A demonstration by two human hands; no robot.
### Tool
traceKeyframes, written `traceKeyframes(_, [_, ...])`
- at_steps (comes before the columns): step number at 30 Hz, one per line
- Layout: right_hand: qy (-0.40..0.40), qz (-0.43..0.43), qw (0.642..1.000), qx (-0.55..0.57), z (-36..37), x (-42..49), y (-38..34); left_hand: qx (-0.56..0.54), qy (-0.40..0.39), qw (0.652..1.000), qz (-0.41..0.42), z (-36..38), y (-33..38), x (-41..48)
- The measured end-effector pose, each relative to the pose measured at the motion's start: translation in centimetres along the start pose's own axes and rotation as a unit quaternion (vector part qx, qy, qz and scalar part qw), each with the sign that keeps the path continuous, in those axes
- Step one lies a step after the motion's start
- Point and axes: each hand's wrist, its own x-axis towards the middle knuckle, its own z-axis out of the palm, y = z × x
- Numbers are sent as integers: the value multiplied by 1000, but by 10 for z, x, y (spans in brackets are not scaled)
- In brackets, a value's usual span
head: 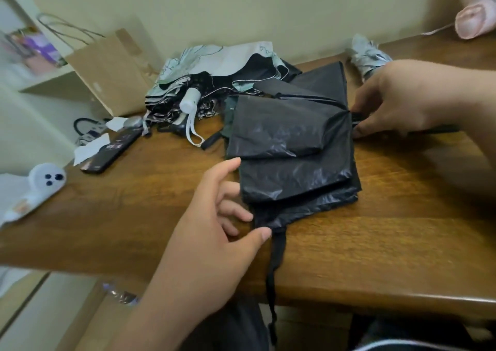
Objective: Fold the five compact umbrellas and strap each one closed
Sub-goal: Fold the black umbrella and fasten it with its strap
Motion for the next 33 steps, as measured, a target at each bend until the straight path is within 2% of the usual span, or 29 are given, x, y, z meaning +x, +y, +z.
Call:
traceKeyframes(5, [11, 2, 1000, 3, 2, 0, 0, -41, 54, 997, -33, -1, 0, -10])
traceKeyframes(8, [23, 10, 1000, 4, 3, 1, 0, -70, 24, 997, -31, -2, 3, -10])
traceKeyframes(10, [20, 4, 1000, 9, 4, 1, -2, -124, 5, 992, -37, -1, 5, -7])
traceKeyframes(15, [24, -4, 1000, 8, 3, -1, -3, -280, 25, 959, -20, -3, 14, 5])
traceKeyframes(18, [18, 0, 1000, 9, 4, -1, -4, -320, 17, 947, -7, -9, 19, 14])
traceKeyframes(25, [18, 2, 1000, 10, 4, 2, 1, -198, 39, 979, -25, -18, 15, 2])
traceKeyframes(28, [3, 5, 1000, 13, 5, 3, 3, -122, 84, 989, -29, -13, 9, -9])
traceKeyframes(30, [1, 8, 1000, 14, 5, 3, 3, -50, 126, 991, 3, -8, 4, -14])
traceKeyframes(33, [7, 8, 1000, 13, 5, 3, 2, 92, 120, 978, 141, -5, 9, -16])
